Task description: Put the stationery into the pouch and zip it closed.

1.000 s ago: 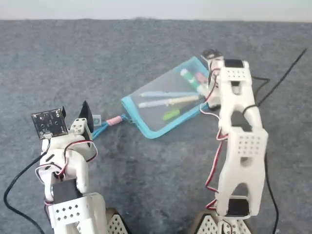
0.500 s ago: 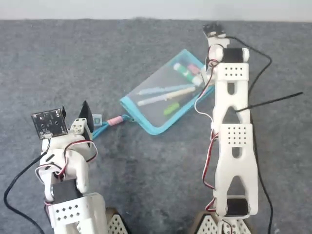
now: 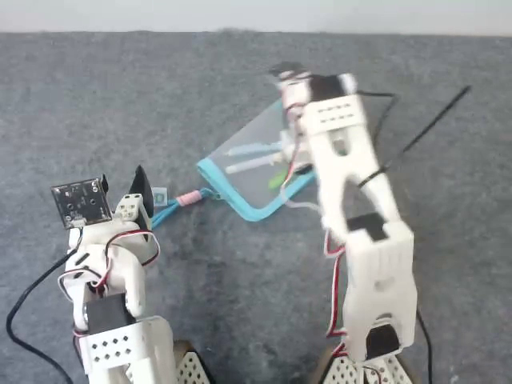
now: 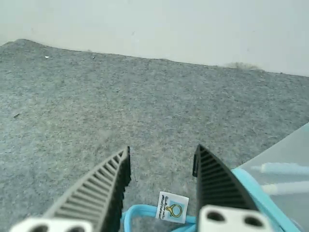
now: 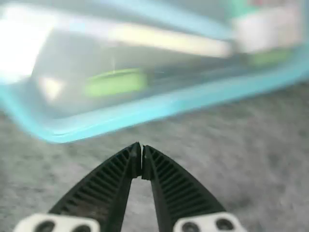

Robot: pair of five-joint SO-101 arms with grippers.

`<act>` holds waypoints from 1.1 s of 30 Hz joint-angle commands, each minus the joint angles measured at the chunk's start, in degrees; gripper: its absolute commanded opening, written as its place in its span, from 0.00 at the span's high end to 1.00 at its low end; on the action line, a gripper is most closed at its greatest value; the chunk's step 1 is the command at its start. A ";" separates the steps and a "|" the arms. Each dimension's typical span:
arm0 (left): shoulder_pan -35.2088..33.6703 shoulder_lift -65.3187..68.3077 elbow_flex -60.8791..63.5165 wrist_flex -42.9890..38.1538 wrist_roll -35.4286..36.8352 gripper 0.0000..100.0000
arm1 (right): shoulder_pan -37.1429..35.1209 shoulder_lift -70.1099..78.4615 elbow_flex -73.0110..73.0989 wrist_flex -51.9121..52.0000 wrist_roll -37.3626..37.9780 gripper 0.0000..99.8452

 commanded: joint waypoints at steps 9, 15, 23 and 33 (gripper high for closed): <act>-0.09 0.70 -1.71 -2.11 0.44 0.80 | -11.65 -32.92 52.92 -41.80 5.36 0.99; -0.09 0.70 -1.71 -2.11 0.44 0.80 | -19.74 -36.44 61.01 -47.87 8.00 0.97; -0.09 0.70 -1.71 -2.11 0.44 0.80 | -20.88 -33.19 61.01 -51.38 8.62 0.84; -0.09 0.70 -1.71 -2.11 0.44 0.80 | -14.02 -22.64 55.91 -53.05 14.42 0.85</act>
